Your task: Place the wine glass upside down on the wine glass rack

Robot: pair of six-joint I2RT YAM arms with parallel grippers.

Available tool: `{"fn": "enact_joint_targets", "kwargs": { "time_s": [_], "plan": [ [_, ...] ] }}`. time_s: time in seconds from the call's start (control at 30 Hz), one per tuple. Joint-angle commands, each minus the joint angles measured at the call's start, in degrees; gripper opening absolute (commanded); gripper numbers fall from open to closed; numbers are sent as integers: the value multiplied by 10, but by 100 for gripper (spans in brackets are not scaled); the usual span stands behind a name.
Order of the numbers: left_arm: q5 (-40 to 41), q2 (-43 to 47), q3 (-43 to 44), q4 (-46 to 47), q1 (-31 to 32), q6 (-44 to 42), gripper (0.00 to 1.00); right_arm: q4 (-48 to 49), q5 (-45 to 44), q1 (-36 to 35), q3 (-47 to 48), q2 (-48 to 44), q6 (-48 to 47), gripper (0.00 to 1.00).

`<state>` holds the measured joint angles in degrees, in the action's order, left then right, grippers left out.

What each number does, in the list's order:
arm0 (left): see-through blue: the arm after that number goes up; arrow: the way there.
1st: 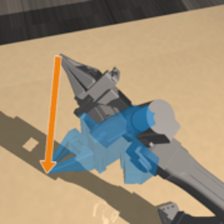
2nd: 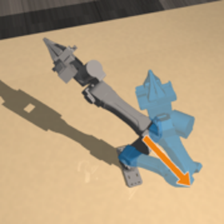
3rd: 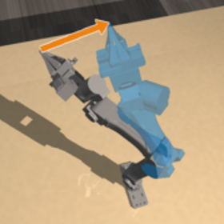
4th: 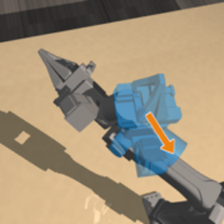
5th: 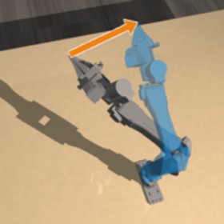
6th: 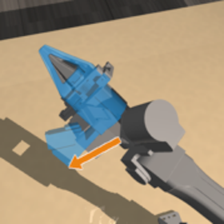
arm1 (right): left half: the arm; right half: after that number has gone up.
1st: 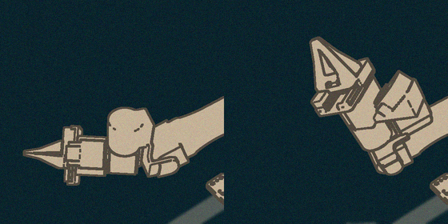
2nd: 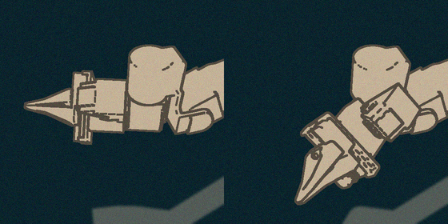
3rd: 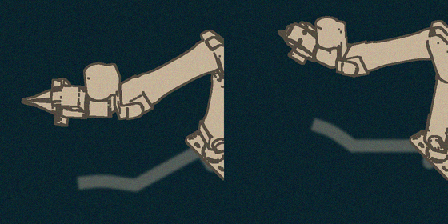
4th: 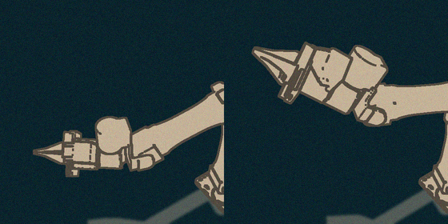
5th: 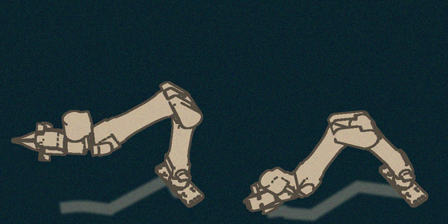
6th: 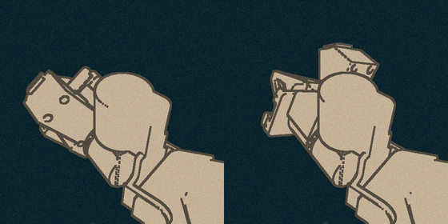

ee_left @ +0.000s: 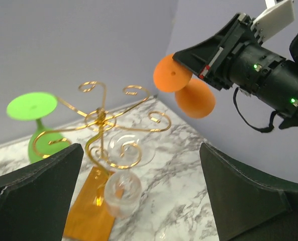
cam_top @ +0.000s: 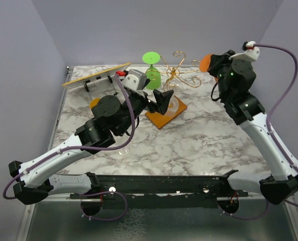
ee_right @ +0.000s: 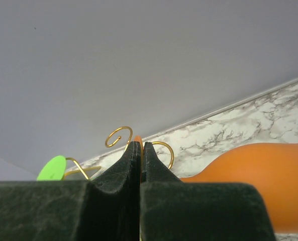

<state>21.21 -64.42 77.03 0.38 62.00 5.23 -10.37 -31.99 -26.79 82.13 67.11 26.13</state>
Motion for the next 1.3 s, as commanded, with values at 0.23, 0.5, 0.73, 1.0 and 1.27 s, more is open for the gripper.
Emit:
{"fn": "enact_joint_targets", "kwargs": {
  "time_s": [0.23,0.5,0.73,1.0,1.27],
  "plan": [
    [152,104,-73,-110,2,57,99,176,41,9,77,131,-78,1],
    [158,119,-94,-126,2,76,99,203,178,60,64,161,-2,1],
    [145,120,-108,-133,3,98,99,233,312,105,53,194,66,1],
    [141,123,-111,-140,2,106,99,202,364,108,63,217,109,1],
    [124,112,-98,-127,3,97,99,119,397,108,94,226,144,1]
  ]
}}
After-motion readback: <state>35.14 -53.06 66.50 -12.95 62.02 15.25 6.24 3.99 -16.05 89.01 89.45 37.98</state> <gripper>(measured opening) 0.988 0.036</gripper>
